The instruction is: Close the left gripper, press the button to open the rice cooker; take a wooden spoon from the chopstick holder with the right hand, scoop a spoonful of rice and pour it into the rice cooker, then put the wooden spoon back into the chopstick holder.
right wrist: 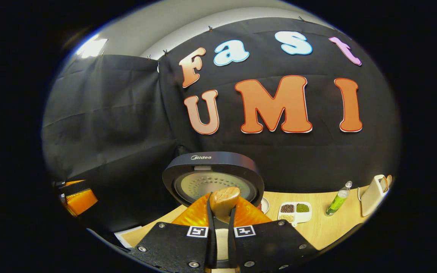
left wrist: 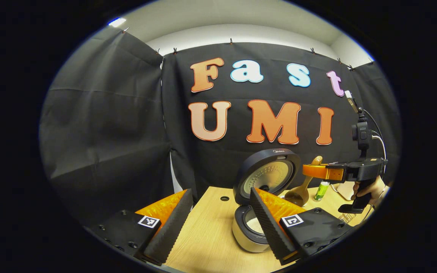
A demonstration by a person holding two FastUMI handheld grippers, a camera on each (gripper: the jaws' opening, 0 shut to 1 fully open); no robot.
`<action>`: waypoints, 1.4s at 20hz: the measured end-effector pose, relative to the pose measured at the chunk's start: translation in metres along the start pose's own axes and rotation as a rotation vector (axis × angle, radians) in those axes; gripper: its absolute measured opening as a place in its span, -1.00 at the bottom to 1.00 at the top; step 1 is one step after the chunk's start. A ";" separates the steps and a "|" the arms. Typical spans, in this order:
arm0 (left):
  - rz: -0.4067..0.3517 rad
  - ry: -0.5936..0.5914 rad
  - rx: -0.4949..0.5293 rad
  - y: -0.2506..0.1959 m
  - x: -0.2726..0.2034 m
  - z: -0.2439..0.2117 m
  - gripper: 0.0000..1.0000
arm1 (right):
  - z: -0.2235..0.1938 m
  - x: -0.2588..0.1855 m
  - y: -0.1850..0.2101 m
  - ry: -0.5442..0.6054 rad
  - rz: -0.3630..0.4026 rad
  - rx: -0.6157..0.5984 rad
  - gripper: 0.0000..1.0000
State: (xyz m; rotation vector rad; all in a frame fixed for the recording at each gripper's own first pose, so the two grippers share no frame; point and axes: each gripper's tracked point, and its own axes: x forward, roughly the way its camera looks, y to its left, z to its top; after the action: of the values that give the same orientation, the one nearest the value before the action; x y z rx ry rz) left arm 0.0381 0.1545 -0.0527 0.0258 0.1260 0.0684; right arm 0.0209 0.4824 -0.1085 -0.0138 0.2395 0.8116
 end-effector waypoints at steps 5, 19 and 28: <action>0.001 -0.018 -0.017 -0.004 -0.001 0.008 0.94 | 0.012 -0.016 -0.015 -0.011 -0.019 0.121 -0.79; -0.011 -0.065 0.013 -0.030 0.004 0.023 1.00 | 0.017 -0.139 -0.177 -0.119 -0.285 0.314 -0.79; -0.060 -0.057 0.020 -0.065 0.010 0.021 0.93 | -0.054 -0.214 -0.273 -0.083 -0.480 0.403 -0.79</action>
State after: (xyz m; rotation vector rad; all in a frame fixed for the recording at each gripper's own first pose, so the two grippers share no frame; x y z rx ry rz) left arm 0.0546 0.0901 -0.0351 0.0443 0.0702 0.0067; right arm 0.0644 0.1354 -0.1363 0.3292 0.3029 0.2761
